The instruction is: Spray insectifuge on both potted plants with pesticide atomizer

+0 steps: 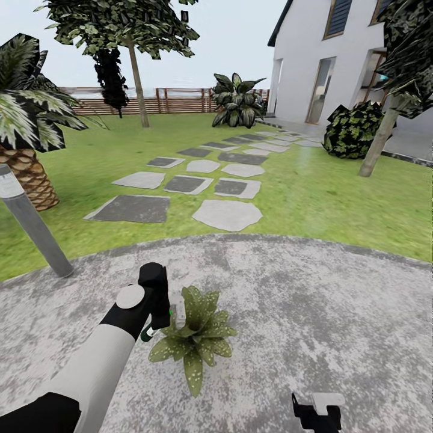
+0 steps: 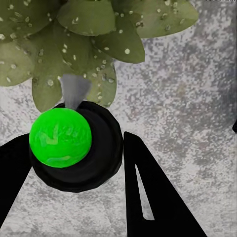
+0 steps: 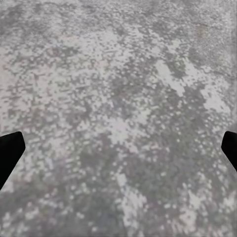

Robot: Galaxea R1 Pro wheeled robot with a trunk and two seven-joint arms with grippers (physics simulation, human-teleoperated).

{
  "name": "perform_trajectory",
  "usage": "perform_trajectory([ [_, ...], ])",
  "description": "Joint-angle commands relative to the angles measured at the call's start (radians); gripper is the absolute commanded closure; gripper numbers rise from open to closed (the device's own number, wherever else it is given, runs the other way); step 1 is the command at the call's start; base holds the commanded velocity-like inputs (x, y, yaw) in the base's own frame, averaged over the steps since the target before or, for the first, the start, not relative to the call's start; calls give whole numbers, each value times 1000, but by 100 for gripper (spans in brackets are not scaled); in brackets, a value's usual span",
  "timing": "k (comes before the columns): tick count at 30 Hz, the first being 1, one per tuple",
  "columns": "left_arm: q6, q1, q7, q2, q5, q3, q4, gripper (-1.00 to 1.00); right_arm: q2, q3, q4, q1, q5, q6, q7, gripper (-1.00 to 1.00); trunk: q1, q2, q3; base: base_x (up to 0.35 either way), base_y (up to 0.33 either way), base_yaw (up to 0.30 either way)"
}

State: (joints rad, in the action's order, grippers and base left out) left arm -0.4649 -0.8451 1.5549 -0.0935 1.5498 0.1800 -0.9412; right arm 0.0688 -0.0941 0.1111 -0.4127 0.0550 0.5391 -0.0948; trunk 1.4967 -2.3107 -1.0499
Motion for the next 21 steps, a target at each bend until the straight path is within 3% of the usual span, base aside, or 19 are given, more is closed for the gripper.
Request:
perform_trajectory([
  [1, -11, 0, 6, 0, 5, 1, -1, 100, 0, -9, -1, -1, 6, 2, -5, -100, 0, 0, 0, 1, -1, -112],
  [6, -9, 1, 1, 0, 3, -1, -1, 100, 2, -9, -1, -1, 6, 2, -5, -100, 0, 0, 4, -36, 0, -195],
  [14, -10, 0, -3, 1, 4, -1, -1, 100, 0, -9, -1, -1, 6, 2, -5, -100, 0, 0, 10, -273, 0, -174],
  [21, -11, 1, -3, 0, 8, 0, -1, 100, 1, -9, -1, -1, 6, 2, -5, -100, 0, 0, 12, -21, 0, -169],
])
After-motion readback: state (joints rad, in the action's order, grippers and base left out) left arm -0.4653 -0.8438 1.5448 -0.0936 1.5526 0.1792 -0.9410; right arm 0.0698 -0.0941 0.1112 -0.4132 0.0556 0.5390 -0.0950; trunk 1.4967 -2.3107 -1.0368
